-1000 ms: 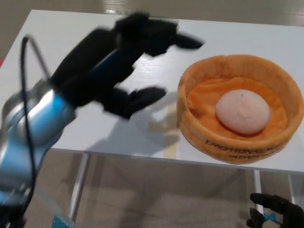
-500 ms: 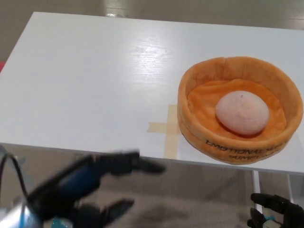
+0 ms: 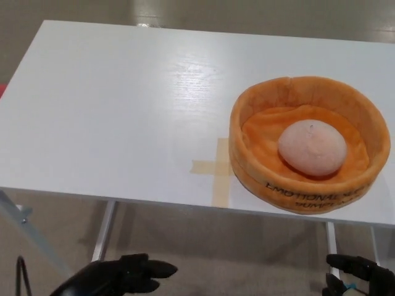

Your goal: Use the left hand to pick up the pink round toy on the left and place it inside the orange plate on the desk.

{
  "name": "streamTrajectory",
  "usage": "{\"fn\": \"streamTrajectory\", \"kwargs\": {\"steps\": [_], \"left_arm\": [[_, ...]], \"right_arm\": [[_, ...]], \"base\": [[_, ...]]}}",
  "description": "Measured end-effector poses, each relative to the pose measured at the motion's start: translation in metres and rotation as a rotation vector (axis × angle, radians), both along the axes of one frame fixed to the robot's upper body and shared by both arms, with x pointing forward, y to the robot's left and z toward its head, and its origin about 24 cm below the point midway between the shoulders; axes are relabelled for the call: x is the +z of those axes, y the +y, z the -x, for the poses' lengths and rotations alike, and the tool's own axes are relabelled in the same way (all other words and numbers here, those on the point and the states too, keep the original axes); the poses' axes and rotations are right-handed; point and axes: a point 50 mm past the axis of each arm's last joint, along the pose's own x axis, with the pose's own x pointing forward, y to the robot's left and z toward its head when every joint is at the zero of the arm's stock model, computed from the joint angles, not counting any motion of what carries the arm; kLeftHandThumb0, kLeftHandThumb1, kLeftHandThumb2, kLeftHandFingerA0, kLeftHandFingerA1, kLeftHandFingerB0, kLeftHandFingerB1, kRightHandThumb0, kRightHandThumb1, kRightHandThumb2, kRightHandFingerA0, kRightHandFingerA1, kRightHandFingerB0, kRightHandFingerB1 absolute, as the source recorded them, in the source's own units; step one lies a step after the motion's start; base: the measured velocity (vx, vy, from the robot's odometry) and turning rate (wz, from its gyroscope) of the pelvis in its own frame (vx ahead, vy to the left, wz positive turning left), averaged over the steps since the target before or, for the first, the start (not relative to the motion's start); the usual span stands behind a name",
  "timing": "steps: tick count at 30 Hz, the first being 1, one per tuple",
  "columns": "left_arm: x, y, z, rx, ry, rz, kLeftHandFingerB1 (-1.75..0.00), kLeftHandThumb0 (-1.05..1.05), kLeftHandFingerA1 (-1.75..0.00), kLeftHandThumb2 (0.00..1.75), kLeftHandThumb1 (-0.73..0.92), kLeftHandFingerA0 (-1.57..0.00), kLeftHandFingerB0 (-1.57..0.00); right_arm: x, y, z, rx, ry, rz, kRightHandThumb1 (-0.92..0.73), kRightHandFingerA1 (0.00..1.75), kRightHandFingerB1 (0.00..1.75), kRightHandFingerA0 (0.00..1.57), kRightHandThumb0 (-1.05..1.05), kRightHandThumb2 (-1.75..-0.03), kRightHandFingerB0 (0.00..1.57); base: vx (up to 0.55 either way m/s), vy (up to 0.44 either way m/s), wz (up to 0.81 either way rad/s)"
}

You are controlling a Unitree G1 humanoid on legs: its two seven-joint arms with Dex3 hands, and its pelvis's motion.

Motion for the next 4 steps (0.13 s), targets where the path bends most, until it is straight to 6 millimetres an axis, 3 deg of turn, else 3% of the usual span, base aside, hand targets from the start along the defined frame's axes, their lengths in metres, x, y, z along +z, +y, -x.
{"fn": "streamTrajectory", "kwargs": {"steps": [4], "left_arm": [[-0.020,0.008,-0.007,0.090,0.062,-0.026,-0.35,-0.12,-0.41,0.60,0.68,-0.41,-0.44]], "right_arm": [[0.000,0.000,0.000,0.000,0.000,0.000,-0.57,0.64,0.56,0.81,-0.26,-0.56,0.70]], "base": [[0.00,0.000,0.00]]}}
